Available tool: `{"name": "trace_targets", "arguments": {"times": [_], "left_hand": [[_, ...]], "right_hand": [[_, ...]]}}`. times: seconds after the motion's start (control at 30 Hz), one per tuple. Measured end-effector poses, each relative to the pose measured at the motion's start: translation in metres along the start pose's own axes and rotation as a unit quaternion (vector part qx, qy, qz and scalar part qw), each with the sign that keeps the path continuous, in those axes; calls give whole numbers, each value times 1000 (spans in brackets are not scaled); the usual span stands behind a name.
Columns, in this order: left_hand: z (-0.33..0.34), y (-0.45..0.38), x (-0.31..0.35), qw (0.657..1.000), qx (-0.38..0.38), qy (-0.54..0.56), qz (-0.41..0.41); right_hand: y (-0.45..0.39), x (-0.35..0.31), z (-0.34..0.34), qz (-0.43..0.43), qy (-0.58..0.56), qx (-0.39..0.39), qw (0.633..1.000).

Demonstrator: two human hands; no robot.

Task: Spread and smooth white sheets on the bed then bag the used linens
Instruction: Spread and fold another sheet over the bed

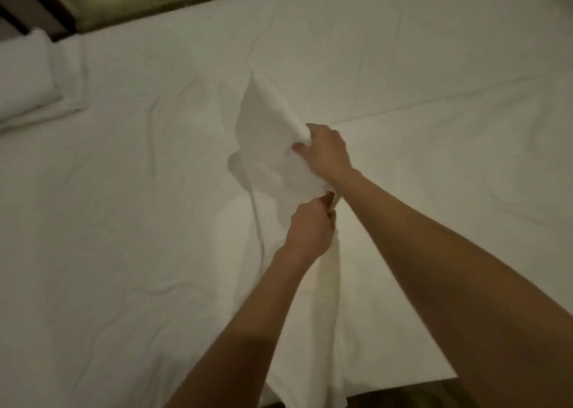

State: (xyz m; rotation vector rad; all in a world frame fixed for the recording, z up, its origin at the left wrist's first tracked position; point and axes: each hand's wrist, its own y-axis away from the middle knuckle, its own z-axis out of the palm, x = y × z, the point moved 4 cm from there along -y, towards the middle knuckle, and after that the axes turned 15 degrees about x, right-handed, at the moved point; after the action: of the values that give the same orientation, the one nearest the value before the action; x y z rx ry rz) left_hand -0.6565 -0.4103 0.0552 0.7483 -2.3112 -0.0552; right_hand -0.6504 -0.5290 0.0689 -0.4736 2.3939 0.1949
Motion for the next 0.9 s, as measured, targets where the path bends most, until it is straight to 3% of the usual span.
{"name": "trace_targets", "arguments": {"times": [0.13,0.27,0.37,0.43,0.53,0.67,0.8,0.9], "left_hand": [[43,-10,46,999,-8,28,28],[99,-25,106,996,-18,81,36],[156,-43,146,985,-62,160,9],[197,-53,157,966,-112,226,-59],[237,-47,143,906,-157,327,-217],[238,-22,89,843,-89,411,-336],[217,15,39,829,-29,414,-375],[197,47,11,822,11,405,-401]], "right_hand": [[-31,79,-51,114,-97,77,986],[-56,162,-103,192,-166,106,961],[-83,219,-132,213,-184,124,952],[-100,252,-133,223,-178,91,954],[-95,308,-117,273,-153,-10,950],[-49,361,-106,334,-129,-56,932],[-24,383,-109,379,-165,-89,906],[-7,394,-117,384,-133,-110,907]]}}
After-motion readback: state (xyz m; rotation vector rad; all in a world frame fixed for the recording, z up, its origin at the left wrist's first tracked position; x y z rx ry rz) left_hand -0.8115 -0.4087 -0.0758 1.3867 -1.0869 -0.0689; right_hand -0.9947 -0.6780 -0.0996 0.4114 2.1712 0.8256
